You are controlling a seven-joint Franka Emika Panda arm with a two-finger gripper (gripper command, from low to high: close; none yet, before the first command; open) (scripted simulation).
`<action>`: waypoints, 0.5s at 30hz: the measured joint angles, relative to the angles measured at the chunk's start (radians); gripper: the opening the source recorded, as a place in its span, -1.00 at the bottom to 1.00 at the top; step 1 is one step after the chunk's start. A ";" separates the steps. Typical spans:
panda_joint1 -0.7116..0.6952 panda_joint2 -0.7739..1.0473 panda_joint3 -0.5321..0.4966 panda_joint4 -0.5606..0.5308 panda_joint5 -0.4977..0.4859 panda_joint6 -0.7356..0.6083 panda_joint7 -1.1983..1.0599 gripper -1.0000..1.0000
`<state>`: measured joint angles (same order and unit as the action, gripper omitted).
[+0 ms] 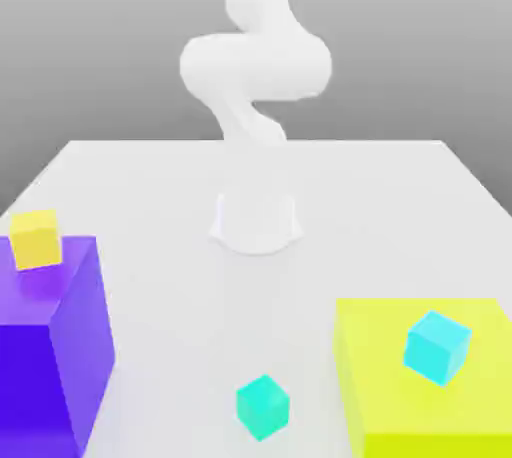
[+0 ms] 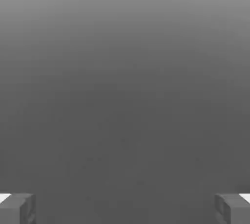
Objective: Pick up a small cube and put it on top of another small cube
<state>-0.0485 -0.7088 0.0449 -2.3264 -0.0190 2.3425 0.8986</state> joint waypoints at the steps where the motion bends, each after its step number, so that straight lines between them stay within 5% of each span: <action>1: -0.020 0.039 0.019 -0.011 -0.009 0.018 0.043 0.00; 15: -0.206 0.552 0.192 -0.158 -0.158 0.254 0.625 0.00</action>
<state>-0.2549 -0.1564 0.2374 -2.4846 -0.1768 2.5966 1.5232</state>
